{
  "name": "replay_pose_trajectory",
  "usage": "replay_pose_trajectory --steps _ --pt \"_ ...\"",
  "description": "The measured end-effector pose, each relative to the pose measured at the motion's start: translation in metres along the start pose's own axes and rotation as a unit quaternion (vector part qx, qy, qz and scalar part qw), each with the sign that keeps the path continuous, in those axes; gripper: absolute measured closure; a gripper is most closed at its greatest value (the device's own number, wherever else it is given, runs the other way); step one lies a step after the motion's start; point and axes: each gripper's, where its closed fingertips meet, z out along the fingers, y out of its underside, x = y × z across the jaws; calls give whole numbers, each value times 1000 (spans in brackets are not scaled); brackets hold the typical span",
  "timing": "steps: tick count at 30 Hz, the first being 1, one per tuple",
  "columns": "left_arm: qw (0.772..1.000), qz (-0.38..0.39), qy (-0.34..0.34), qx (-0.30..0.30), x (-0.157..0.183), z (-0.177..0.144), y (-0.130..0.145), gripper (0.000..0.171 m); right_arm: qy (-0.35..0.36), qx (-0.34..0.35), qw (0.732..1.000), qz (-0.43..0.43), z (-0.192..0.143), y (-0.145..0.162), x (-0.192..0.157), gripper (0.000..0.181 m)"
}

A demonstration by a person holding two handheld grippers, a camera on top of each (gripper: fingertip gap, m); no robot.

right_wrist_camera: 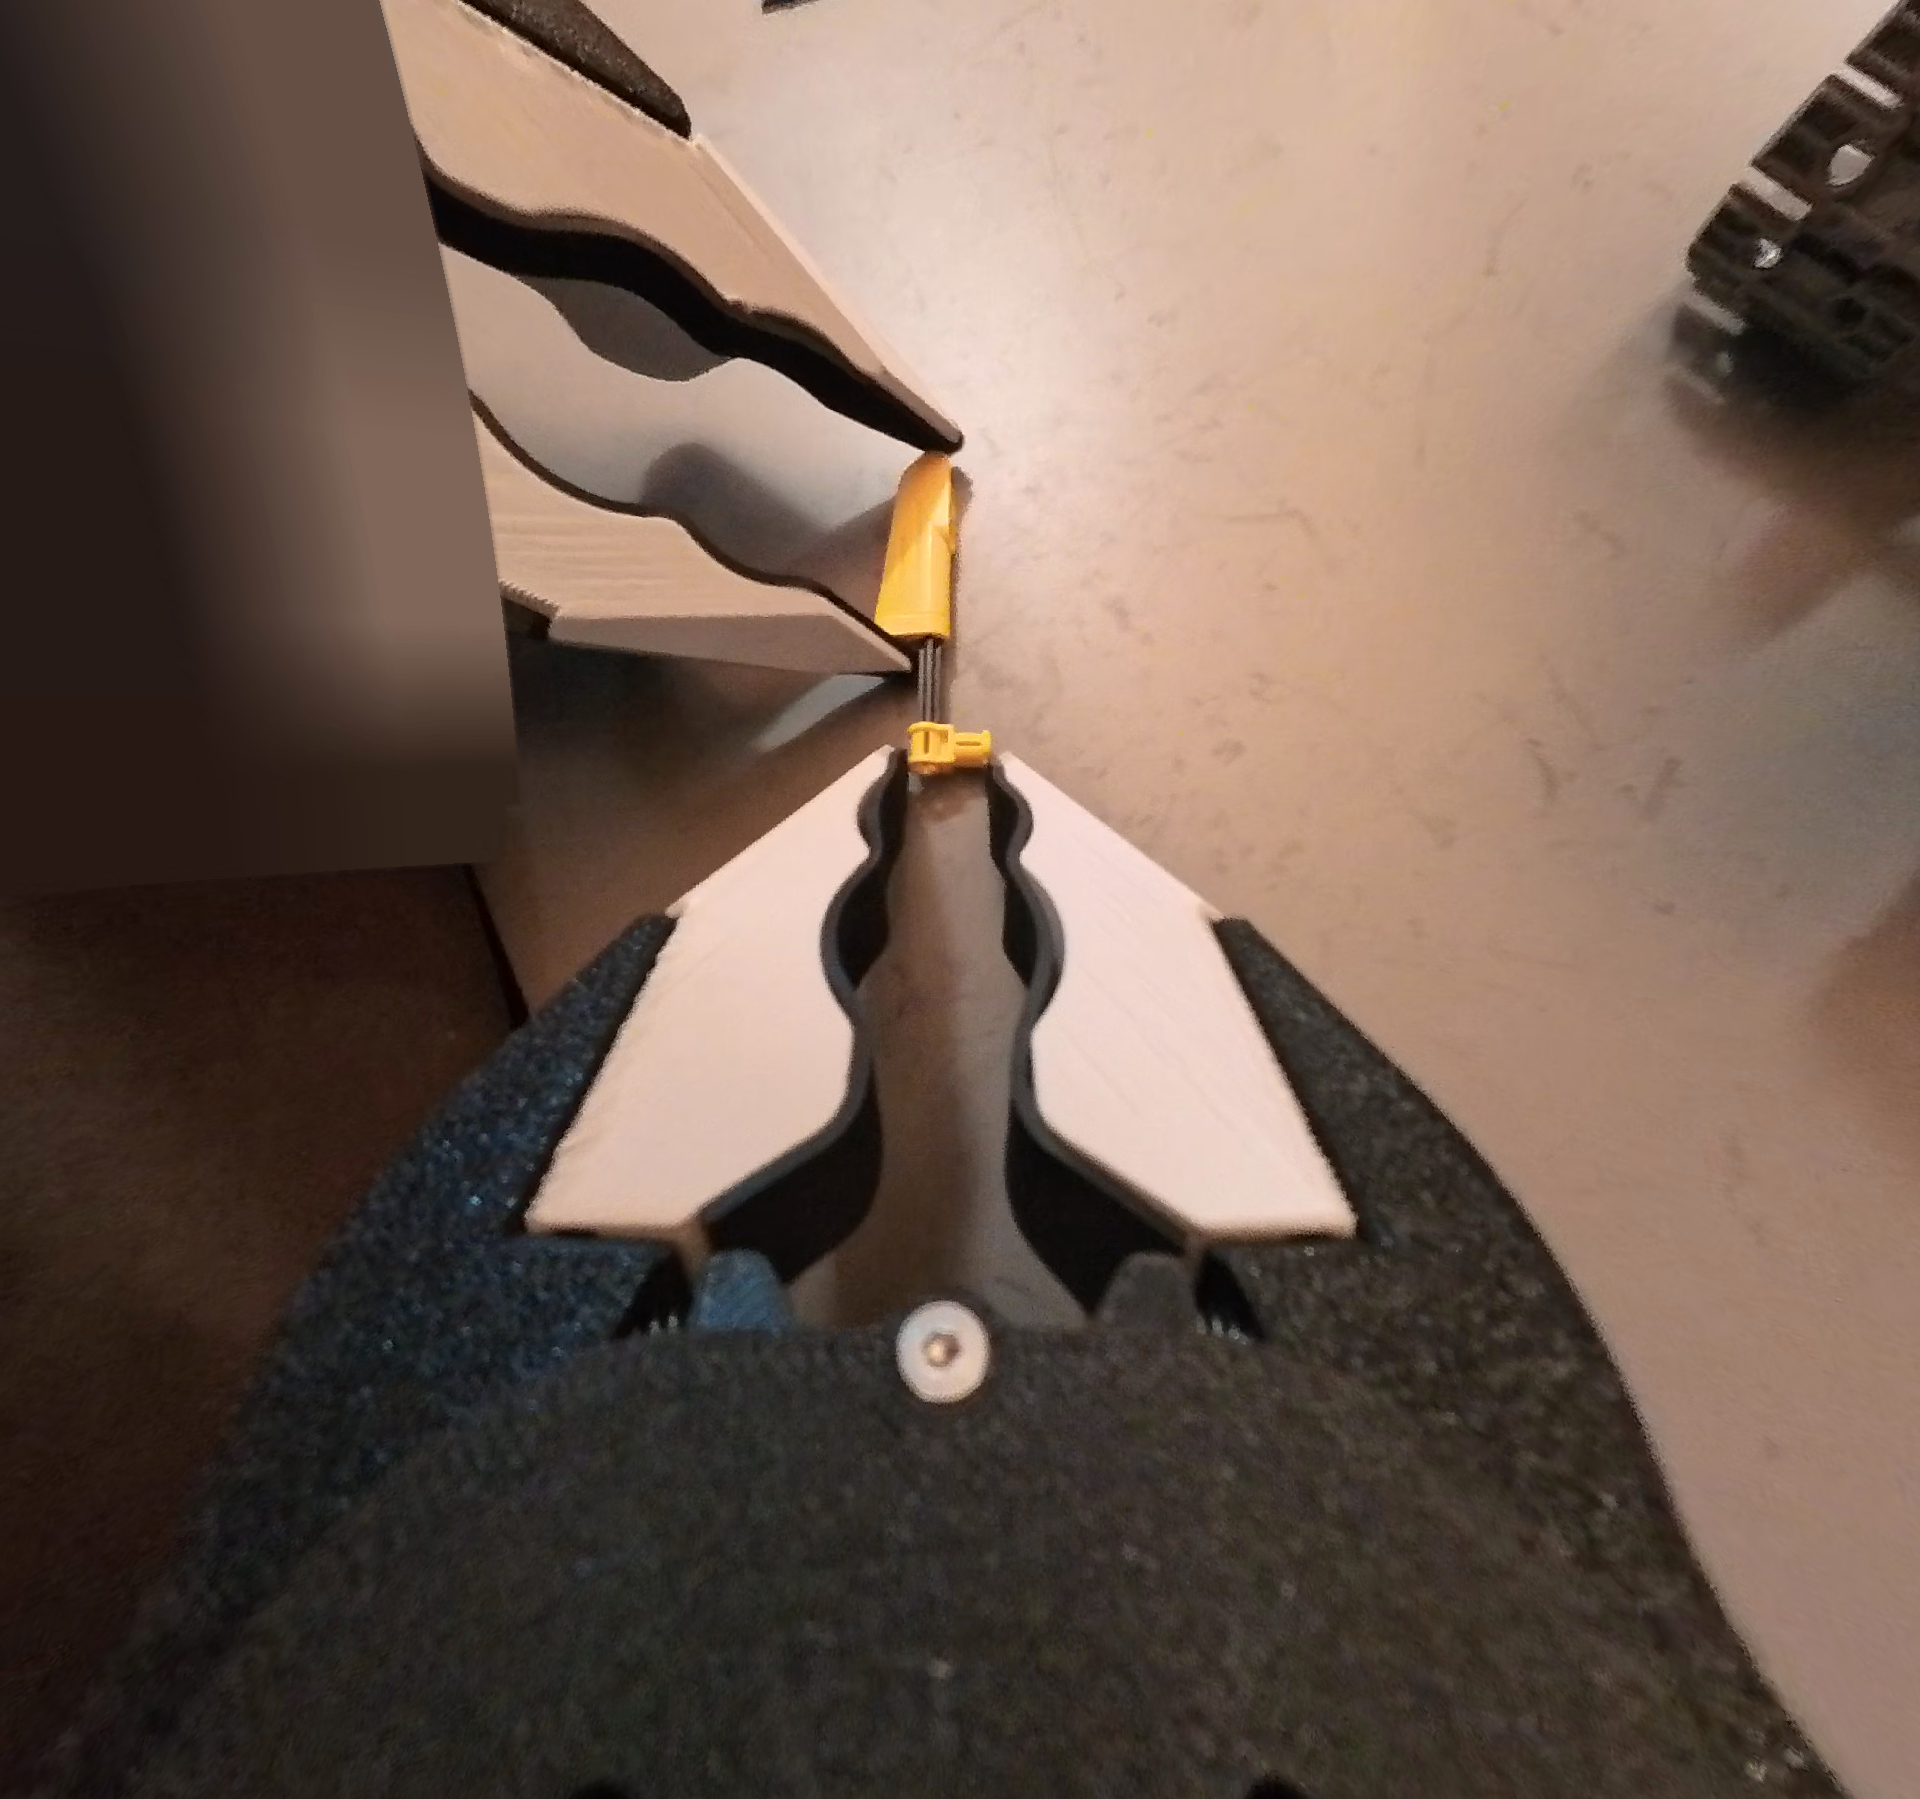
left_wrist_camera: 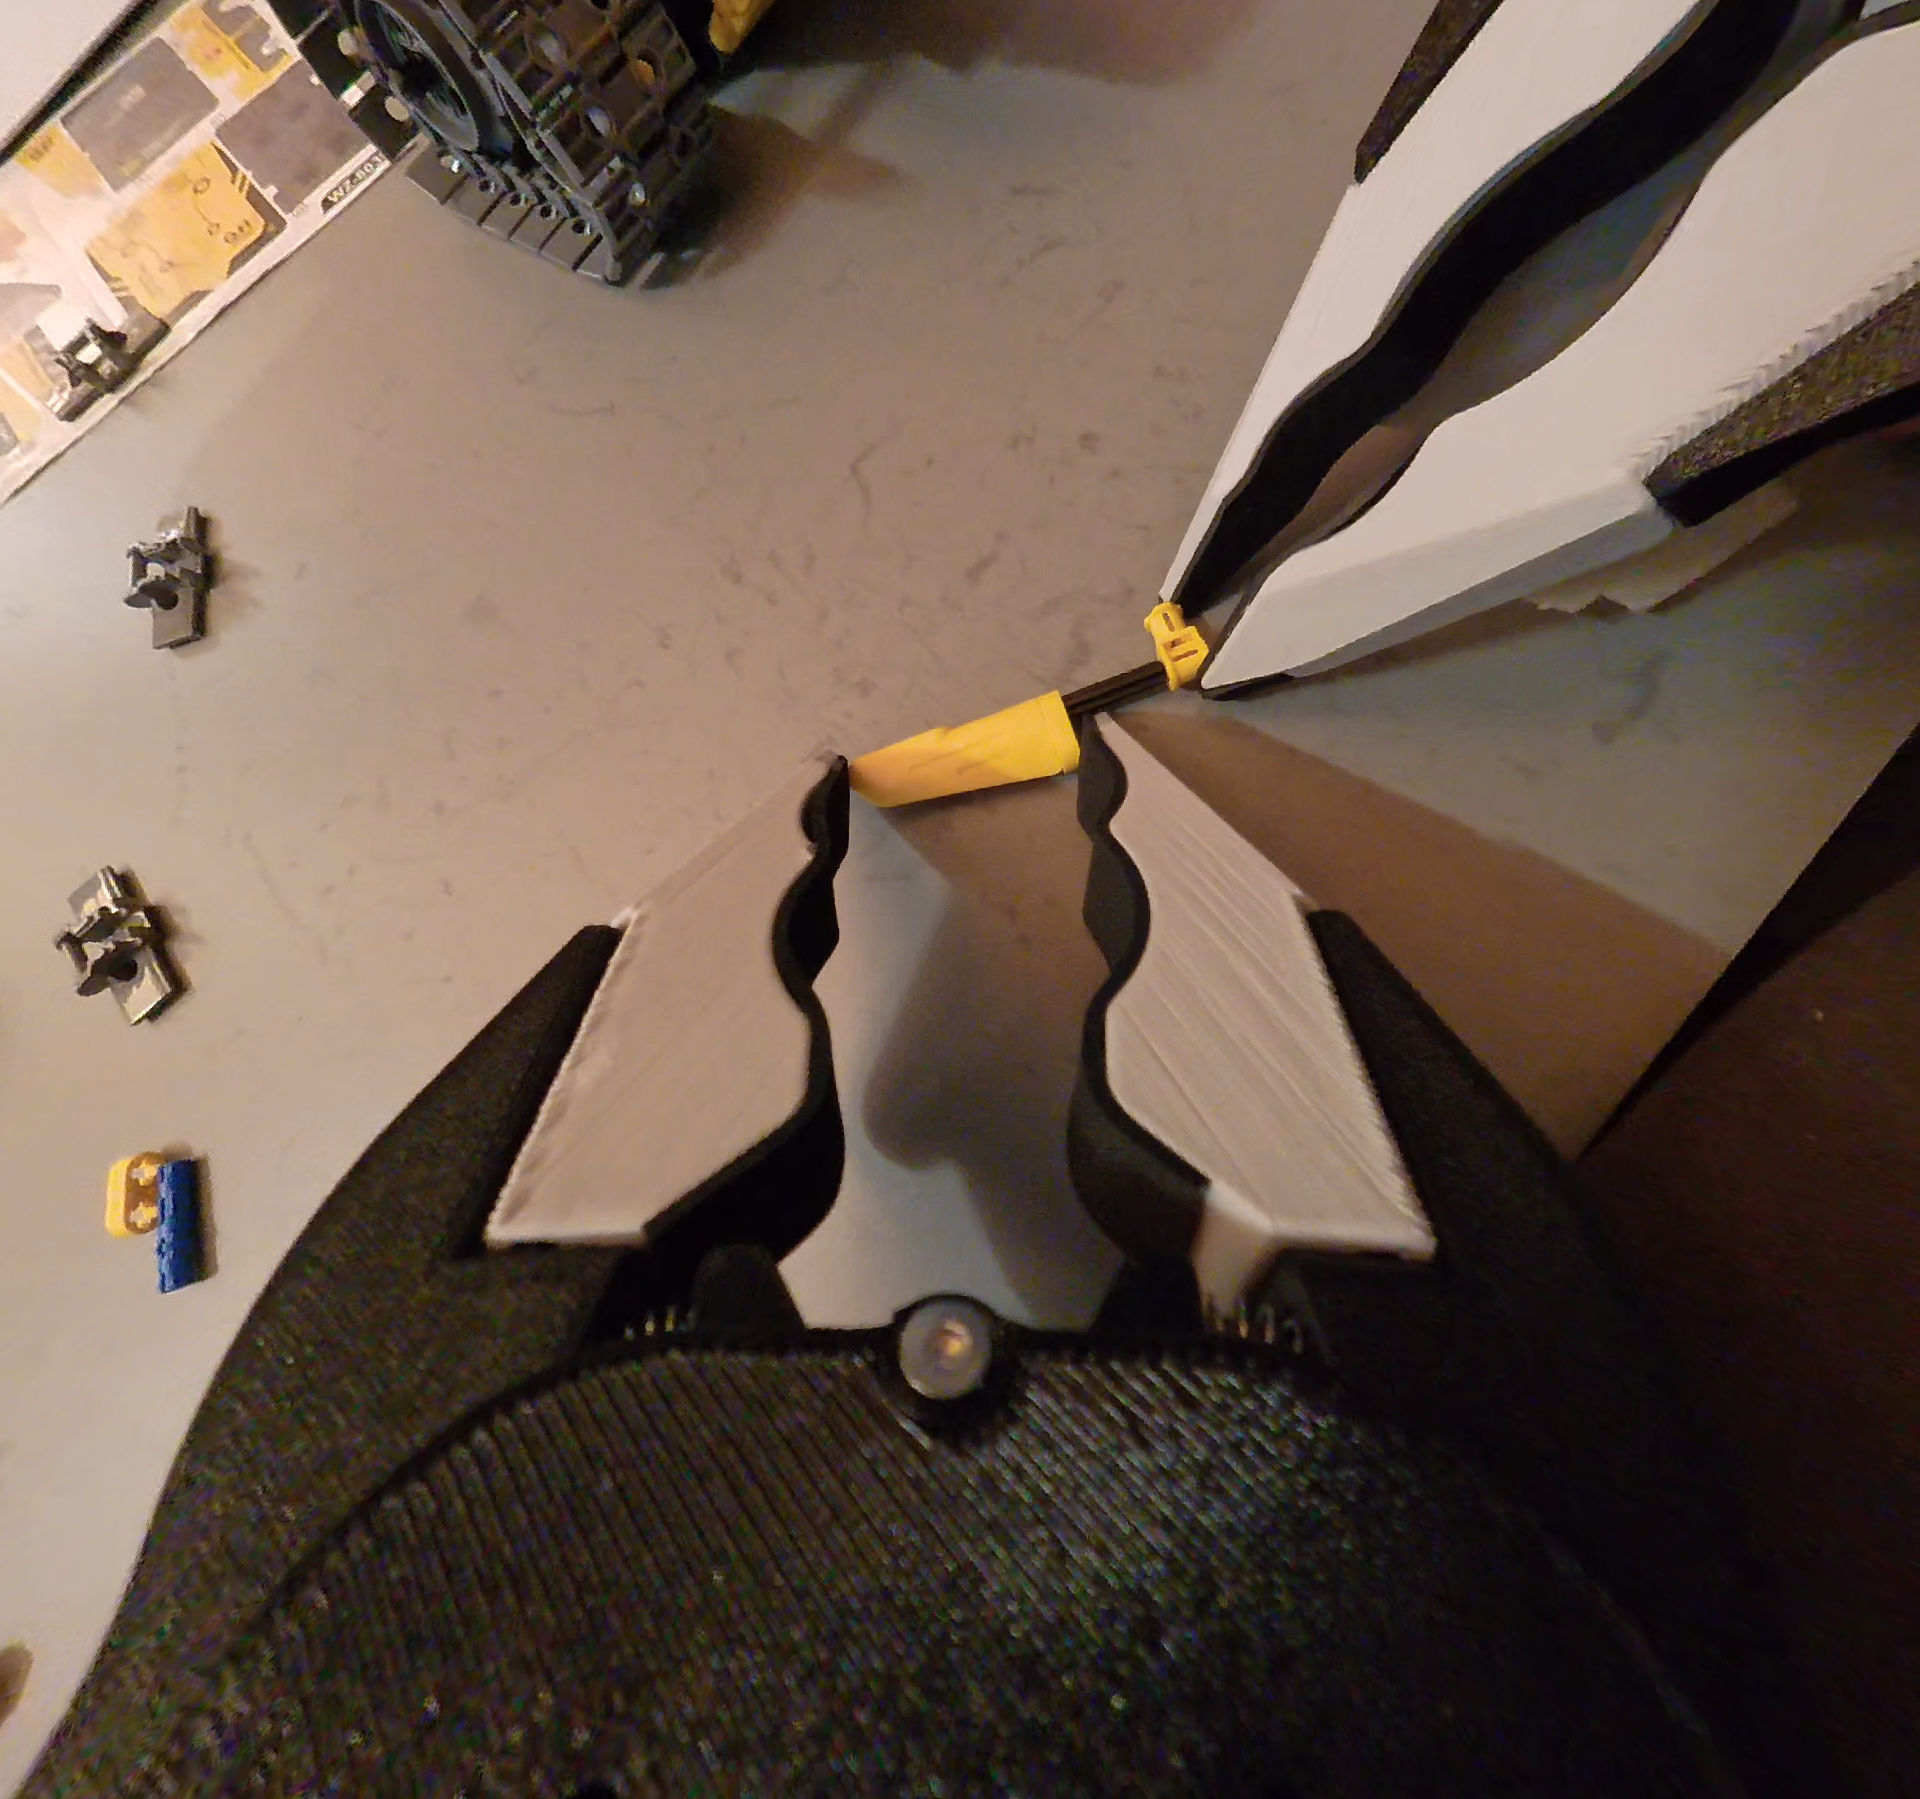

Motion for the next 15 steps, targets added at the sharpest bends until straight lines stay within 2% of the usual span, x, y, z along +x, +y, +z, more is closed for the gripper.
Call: replay_pose_trajectory --steps 8,15 --pt "1000 -3 3 1 0 0 0 129 -6 0 1000 7 0 0 -1 167" --pt "1000 -13 13 0 0 0 0 129 48 -12 997 -61 1 1 0 167"
